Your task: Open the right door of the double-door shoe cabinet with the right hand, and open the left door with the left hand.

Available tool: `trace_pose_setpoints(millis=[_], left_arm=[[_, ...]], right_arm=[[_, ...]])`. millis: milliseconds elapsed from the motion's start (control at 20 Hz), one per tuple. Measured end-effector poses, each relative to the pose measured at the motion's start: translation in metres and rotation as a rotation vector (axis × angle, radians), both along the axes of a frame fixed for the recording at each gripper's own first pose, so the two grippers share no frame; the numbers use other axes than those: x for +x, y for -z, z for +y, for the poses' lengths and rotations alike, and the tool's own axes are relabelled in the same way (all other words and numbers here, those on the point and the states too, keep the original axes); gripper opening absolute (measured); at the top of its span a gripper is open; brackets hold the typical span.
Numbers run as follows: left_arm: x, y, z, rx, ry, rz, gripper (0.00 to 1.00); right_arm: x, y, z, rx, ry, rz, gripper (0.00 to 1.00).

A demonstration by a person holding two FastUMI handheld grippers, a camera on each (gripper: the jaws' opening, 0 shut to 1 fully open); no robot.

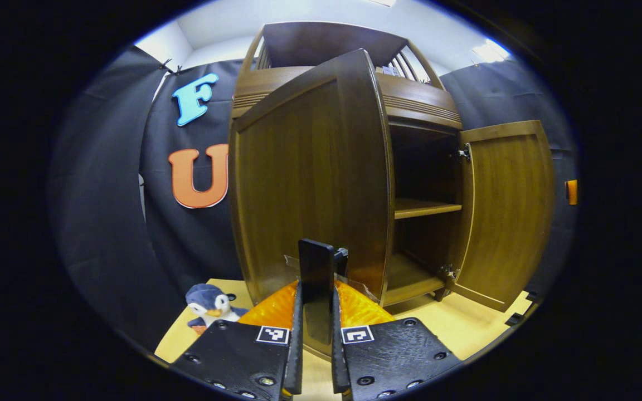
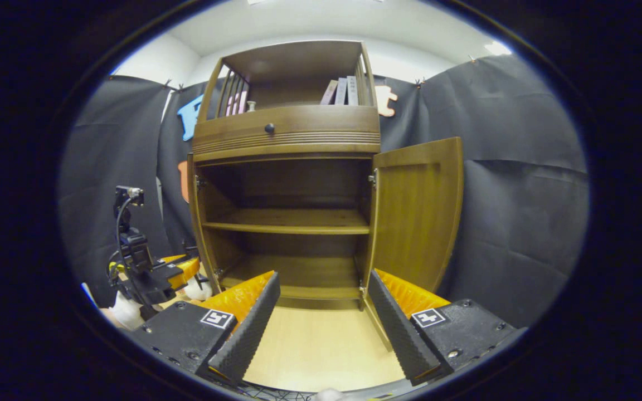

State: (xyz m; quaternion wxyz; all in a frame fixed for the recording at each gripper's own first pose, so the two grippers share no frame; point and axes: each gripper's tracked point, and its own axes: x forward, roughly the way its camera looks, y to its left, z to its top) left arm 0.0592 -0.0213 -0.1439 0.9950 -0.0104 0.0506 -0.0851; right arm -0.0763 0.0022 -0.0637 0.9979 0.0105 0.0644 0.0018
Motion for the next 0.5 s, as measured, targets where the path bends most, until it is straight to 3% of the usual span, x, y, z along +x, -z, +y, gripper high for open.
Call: trace_pose_setpoints(millis=[100, 150, 500], left_arm=[[-0.009, 0.000, 0.013, -0.032, -0.007, 0.009, 0.19], [-0.011, 0.002, 0.016, -0.038, 0.000, 0.020, 0.11], [-0.020, 0.006, 0.045, -0.030, -0.018, 0.016, 0.10]], right_arm=[[0.003, 0.002, 0.009, 0.001, -0.023, 0.001, 0.99], [0.004, 0.003, 0.014, 0.006, -0.033, 0.002, 0.99], [0.012, 0.008, 0.033, 0.017, -0.077, 0.012, 1.00]])
